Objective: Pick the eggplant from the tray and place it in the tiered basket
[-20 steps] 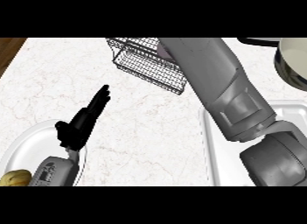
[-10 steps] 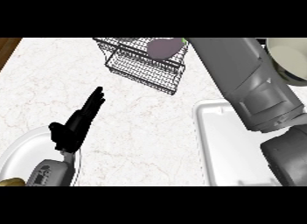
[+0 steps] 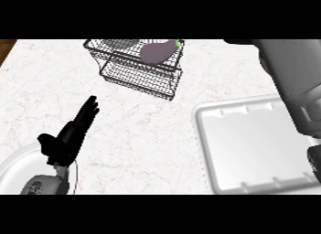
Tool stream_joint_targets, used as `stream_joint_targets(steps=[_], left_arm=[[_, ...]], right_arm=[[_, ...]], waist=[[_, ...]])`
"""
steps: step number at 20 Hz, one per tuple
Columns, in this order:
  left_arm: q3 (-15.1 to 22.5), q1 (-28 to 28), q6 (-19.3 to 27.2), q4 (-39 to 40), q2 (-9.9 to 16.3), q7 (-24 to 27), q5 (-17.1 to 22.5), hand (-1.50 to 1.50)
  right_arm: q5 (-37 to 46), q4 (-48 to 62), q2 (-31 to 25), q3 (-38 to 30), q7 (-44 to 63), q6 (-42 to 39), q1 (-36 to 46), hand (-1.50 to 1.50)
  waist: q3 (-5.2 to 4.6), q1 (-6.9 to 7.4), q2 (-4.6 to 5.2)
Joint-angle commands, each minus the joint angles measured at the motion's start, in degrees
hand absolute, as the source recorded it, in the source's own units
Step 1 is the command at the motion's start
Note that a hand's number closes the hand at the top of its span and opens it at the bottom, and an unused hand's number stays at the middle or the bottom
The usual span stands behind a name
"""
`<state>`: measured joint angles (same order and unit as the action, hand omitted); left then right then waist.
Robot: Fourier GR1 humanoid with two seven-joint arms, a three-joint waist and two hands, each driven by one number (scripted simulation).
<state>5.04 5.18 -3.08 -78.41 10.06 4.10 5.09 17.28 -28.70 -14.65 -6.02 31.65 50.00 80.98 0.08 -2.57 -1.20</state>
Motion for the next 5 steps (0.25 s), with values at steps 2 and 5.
stream_joint_targets(steps=[2, 5], left_arm=[[-0.94, -3.04, 0.02, -0.07, 0.6, 2.1, -0.04, 0.0], [-2.54, -0.03, 0.88, -0.11, 0.74, -0.39, 0.86, 0.0]], right_arm=[[-2.94, -12.3, -5.52, -0.5, -1.44, -5.71, -11.66, -1.5], [-4.17, -19.91, -7.61, 0.77, -0.37, -10.88, -17.27, -1.5]], waist=[[0.04, -2.02, -0.59], [0.01, -3.43, -0.98]])
